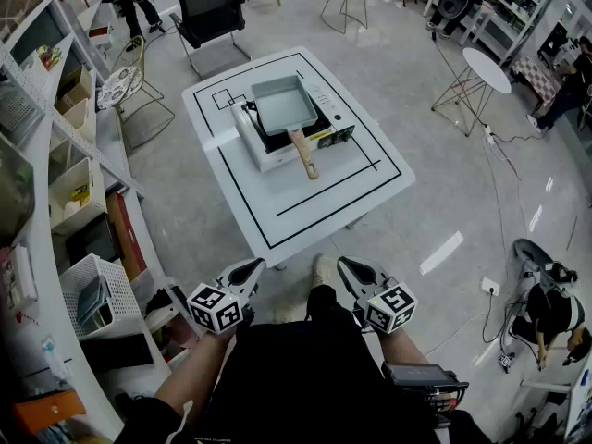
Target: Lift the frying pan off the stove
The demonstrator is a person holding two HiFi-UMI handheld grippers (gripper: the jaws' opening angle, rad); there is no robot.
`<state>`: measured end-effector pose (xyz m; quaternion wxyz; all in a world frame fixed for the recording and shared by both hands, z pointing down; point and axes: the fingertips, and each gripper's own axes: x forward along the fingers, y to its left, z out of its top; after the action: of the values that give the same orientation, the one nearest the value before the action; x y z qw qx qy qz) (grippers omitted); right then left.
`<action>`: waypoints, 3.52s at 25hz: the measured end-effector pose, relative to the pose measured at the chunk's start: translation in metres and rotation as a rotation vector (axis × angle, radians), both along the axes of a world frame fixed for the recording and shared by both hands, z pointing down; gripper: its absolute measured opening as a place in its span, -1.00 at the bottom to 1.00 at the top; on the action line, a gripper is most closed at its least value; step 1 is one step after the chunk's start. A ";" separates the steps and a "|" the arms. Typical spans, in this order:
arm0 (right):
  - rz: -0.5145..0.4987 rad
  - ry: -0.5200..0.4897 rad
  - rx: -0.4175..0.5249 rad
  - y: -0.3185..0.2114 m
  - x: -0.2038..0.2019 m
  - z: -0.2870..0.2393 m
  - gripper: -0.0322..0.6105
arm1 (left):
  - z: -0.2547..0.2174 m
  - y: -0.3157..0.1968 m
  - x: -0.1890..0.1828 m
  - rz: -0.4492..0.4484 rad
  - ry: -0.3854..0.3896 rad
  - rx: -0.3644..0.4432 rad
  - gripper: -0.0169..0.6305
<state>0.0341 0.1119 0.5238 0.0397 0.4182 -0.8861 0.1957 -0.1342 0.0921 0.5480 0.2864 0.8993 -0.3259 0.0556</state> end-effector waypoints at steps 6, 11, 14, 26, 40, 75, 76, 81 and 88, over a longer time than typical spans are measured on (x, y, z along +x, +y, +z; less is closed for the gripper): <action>-0.018 0.046 -0.004 0.021 -0.013 -0.003 -0.82 | -0.004 0.014 -0.009 0.007 -0.011 0.015 -0.91; -0.021 0.070 0.007 0.024 -0.020 -0.006 -0.82 | -0.004 0.019 -0.016 0.001 -0.011 0.024 -0.91; 0.005 0.072 0.016 0.022 -0.020 -0.012 -0.82 | -0.004 0.021 -0.018 0.001 -0.016 0.027 -0.91; -0.008 0.063 0.020 0.027 -0.030 -0.006 -0.82 | -0.005 0.026 -0.030 -0.009 -0.020 0.026 -0.91; -0.014 0.071 0.027 0.009 -0.040 -0.011 -0.82 | -0.006 0.017 -0.046 -0.052 -0.004 0.027 -0.91; 0.020 -0.003 -0.016 -0.138 0.023 -0.005 -0.82 | -0.005 -0.107 0.022 -0.010 -0.020 -0.054 -0.91; 0.016 -0.010 -0.014 -0.143 0.025 -0.002 -0.82 | -0.004 -0.112 0.025 -0.010 -0.024 -0.059 -0.91; -0.019 0.014 0.008 -0.169 0.031 -0.001 -0.82 | -0.005 -0.138 0.037 -0.012 -0.041 -0.069 -0.91; -0.072 -0.017 0.001 -0.198 0.040 0.008 -0.82 | -0.002 -0.178 0.054 -0.087 0.043 -0.161 -0.91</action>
<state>0.0745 -0.0863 0.5320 0.0391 0.3845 -0.9010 0.1971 -0.0798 -0.0854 0.5460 0.3666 0.8595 -0.3528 0.0498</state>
